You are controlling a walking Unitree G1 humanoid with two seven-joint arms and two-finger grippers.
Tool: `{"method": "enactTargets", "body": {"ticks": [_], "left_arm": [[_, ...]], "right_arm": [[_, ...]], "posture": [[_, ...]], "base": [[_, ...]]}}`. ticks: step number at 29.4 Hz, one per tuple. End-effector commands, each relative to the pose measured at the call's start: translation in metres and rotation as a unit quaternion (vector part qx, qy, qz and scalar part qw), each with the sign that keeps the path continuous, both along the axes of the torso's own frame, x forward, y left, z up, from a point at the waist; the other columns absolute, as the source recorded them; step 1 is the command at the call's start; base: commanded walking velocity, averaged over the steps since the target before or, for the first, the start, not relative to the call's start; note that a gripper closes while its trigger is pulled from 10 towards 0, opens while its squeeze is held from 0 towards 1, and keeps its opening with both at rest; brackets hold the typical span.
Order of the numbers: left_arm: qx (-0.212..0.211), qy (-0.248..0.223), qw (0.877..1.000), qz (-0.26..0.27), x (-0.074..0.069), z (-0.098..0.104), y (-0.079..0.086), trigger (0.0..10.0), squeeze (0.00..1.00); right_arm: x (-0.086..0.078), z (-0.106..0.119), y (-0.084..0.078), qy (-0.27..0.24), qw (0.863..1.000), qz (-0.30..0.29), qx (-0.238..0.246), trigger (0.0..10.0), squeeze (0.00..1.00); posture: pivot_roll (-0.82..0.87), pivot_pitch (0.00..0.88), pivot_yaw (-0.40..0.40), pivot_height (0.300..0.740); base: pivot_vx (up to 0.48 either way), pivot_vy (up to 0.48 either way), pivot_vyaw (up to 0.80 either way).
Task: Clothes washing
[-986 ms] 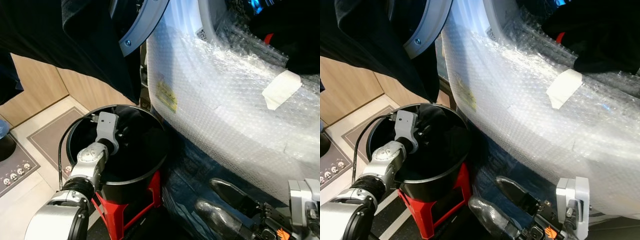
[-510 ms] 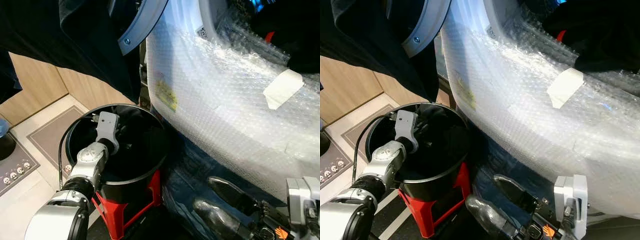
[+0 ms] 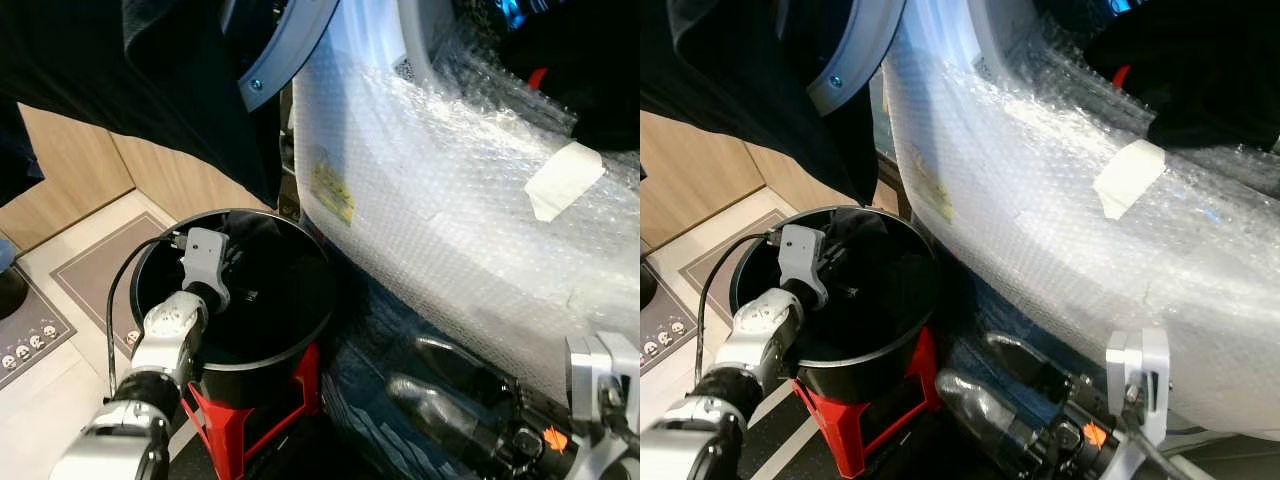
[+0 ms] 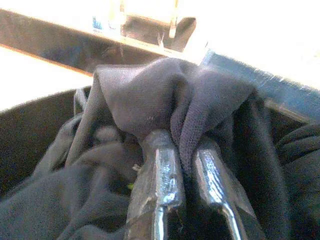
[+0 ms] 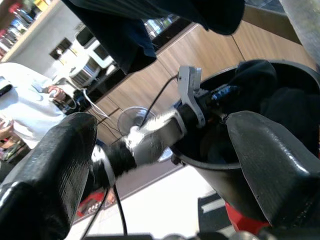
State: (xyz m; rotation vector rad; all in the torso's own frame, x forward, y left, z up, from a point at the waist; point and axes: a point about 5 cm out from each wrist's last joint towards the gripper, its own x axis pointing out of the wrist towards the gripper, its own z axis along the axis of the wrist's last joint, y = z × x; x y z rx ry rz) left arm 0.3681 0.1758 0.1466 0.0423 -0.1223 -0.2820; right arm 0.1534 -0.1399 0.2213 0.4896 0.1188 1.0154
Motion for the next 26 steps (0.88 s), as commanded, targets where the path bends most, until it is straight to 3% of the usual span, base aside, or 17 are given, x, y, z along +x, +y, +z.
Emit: {"method": "enactTargets", "body": {"ticks": [1,2,4,5,12,13,19,23,26], "left_arm": [[-0.006,-0.04,0.999,-0.001,-0.007,0.007,-0.004,0.0,0.0],[-0.003,-0.054,0.999,0.002,-0.009,0.008,-0.005,0.0,0.0],[0.002,-0.082,0.997,0.004,-0.015,0.013,-0.008,3.8,0.0],[0.0,-0.109,0.994,-0.006,-0.023,0.017,-0.013,10.0,0.0],[-0.004,-0.189,0.982,-0.016,-0.05,0.037,-0.031,10.0,0.0],[0.006,-0.207,0.978,-0.032,-0.057,0.042,-0.039,10.0,0.0],[0.017,-0.242,0.968,-0.07,-0.07,0.058,-0.061,10.0,0.0],[0.063,-0.26,0.957,-0.116,-0.08,0.065,-0.079,10.0,0.0],[0.065,-0.264,0.952,-0.14,-0.086,0.069,-0.09,10.0,0.0]], "right_arm": [[0.0,-0.004,0.002,0.006,1.0,0.013,-0.004,10.0,0.0],[0.001,-0.004,0.002,0.004,1.0,0.015,-0.004,10.0,0.0],[0.004,-0.005,0.002,0.001,1.0,0.019,-0.005,10.0,0.0],[0.008,-0.005,0.002,-0.004,1.0,0.023,-0.005,10.0,0.0],[0.021,-0.006,0.003,-0.022,0.999,0.037,-0.007,10.0,0.0],[0.025,-0.006,0.004,-0.029,0.999,0.04,-0.007,10.0,0.0],[0.037,-0.006,0.005,-0.047,0.998,0.04,-0.006,10.0,0.0],[0.044,-0.008,0.006,-0.06,0.998,0.033,-0.007,10.0,0.0],[0.048,-0.009,0.006,-0.066,0.997,0.03,-0.009,10.0,0.0]], "posture": [[-0.17,0.166,-0.1,0.74],[-0.17,0.166,-0.1,0.74],[-0.16,0.155,-0.101,0.74],[-0.15,0.132,-0.102,0.74],[-0.13,0.082,-0.101,0.74],[-0.12,0.064,-0.099,0.74],[-0.11,0.028,-0.088,0.74],[-0.11,0.002,-0.072,0.74],[-0.11,0.0,-0.066,0.74]], "base": [[0.0,0.0,0.0],[0.0,0.0,0.0],[0.0,0.0,0.0],[0.0,0.0,0.0],[0.0,0.0,0.0],[0.0,0.0,0.0],[0.0,0.0,0.0],[0.0,0.0,0.0],[0.0,0.0,0.0]]}}
